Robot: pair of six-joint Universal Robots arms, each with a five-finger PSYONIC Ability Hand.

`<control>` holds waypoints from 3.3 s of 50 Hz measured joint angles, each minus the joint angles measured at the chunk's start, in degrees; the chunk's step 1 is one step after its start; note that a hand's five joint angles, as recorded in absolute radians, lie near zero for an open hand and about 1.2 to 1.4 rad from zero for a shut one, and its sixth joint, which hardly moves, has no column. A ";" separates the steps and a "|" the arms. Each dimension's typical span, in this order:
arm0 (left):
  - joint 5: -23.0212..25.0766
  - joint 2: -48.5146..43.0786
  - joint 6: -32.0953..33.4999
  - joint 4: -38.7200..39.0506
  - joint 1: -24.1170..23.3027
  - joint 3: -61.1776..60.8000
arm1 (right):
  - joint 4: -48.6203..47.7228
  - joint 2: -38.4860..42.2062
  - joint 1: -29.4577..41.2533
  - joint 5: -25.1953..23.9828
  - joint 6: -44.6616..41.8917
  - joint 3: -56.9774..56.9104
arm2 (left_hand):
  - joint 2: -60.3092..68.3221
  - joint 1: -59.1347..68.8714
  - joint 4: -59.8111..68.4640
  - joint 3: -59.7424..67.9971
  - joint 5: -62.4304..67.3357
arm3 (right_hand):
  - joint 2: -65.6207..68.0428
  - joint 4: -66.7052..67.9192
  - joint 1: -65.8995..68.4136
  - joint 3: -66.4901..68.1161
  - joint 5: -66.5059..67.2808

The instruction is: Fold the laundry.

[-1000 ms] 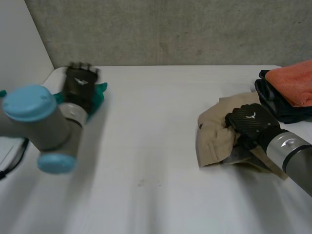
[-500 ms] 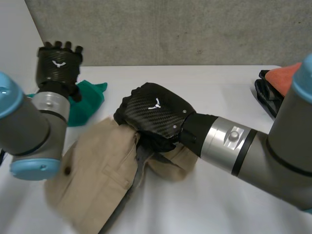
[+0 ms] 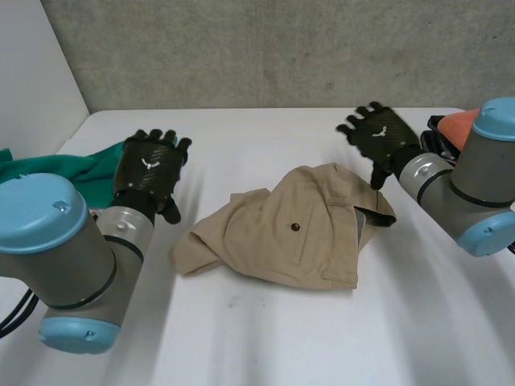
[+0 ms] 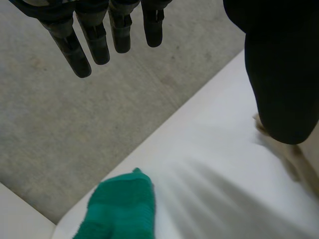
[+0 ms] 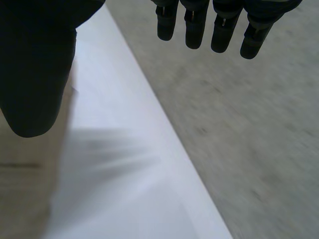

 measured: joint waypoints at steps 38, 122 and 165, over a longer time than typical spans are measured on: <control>16.50 -7.20 -11.26 -13.40 8.27 -0.27 | 2.15 -23.90 19.04 11.53 14.90 38.46 | 39.04 41.76 38.66 37.86 37.17 | 10.43 11.10 10.30 11.14 11.29; 10.67 -32.92 -8.60 -6.20 5.41 60.95 | -17.12 2.98 9.70 23.05 16.37 -9.06 | 0.08 0.70 0.04 0.06 0.07 | -0.06 -0.04 -0.11 -0.08 -0.04; 4.66 -3.17 -8.39 -11.61 0.13 -10.33 | -10.27 -8.32 -3.38 -3.22 -4.32 33.52 | 56.70 56.08 56.90 55.87 53.51 | 55.27 56.09 48.00 55.85 51.31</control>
